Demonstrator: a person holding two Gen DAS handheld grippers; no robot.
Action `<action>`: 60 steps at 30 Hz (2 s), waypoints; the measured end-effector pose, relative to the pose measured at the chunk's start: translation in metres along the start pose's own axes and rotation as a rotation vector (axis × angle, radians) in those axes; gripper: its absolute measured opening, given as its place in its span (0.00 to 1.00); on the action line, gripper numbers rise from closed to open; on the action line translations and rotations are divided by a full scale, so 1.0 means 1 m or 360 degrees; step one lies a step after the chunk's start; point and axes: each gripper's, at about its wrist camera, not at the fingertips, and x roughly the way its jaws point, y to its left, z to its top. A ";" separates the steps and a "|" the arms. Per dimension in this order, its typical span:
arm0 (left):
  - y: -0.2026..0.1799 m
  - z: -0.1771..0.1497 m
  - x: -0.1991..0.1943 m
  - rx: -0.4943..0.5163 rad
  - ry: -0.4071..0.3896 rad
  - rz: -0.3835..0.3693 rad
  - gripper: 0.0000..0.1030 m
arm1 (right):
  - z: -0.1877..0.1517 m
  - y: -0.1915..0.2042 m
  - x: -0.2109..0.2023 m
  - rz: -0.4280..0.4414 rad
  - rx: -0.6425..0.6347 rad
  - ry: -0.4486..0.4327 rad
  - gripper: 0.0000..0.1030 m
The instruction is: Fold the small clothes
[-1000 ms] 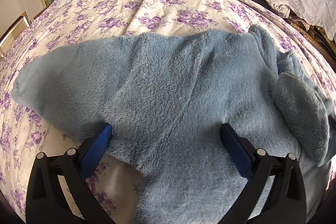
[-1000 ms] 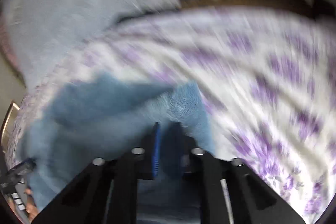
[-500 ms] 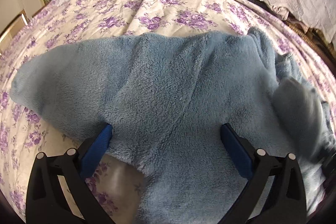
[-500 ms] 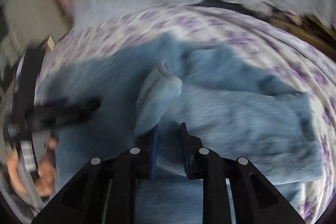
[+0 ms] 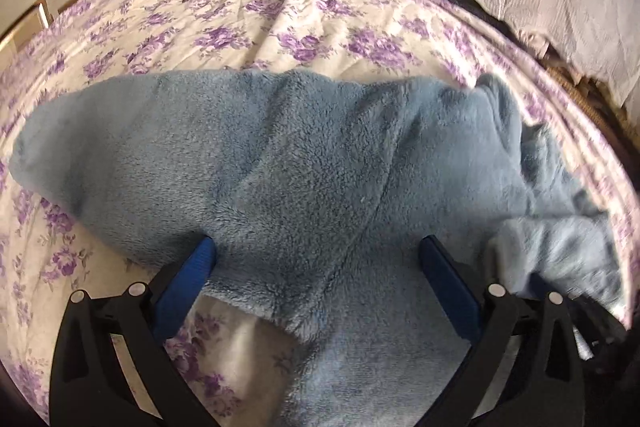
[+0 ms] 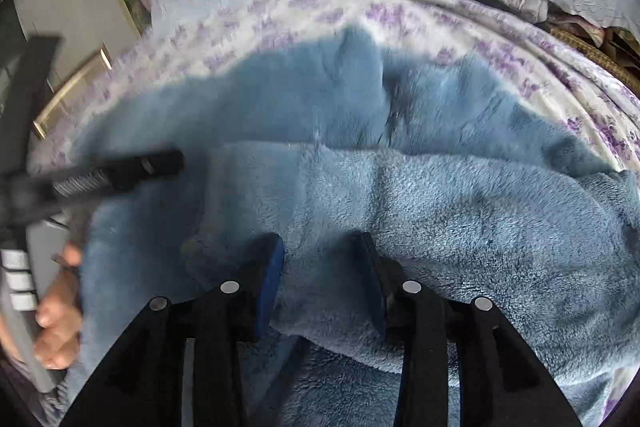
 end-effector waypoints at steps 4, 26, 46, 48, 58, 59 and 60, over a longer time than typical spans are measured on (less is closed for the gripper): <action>-0.009 -0.003 -0.011 0.0071 -0.0078 0.0009 0.96 | 0.007 -0.030 -0.053 0.0010 0.0131 -0.0257 0.43; -0.044 -0.019 -0.024 0.0378 -0.0071 -0.0058 0.96 | -0.057 -0.138 -0.078 -0.0224 0.0441 -0.0344 0.96; 0.234 0.018 -0.004 -0.1011 -0.0144 -0.0365 0.95 | -0.114 -0.202 -0.103 -0.0016 0.1010 -0.0560 0.97; 0.238 0.020 -0.004 -0.1026 -0.0178 -0.0341 0.90 | -0.116 -0.202 -0.104 -0.0020 0.1009 -0.0555 0.97; 0.258 0.018 -0.006 -0.1059 -0.0187 -0.0309 0.10 | -0.118 -0.200 -0.104 -0.0025 0.0997 -0.0537 0.97; 0.255 0.018 -0.008 -0.1038 -0.0195 -0.0299 0.10 | -0.117 -0.200 -0.104 -0.0027 0.0995 -0.0533 0.97; 0.251 0.019 -0.012 -0.1002 -0.0209 -0.0268 0.10 | -0.117 -0.200 -0.103 -0.0030 0.0993 -0.0528 0.97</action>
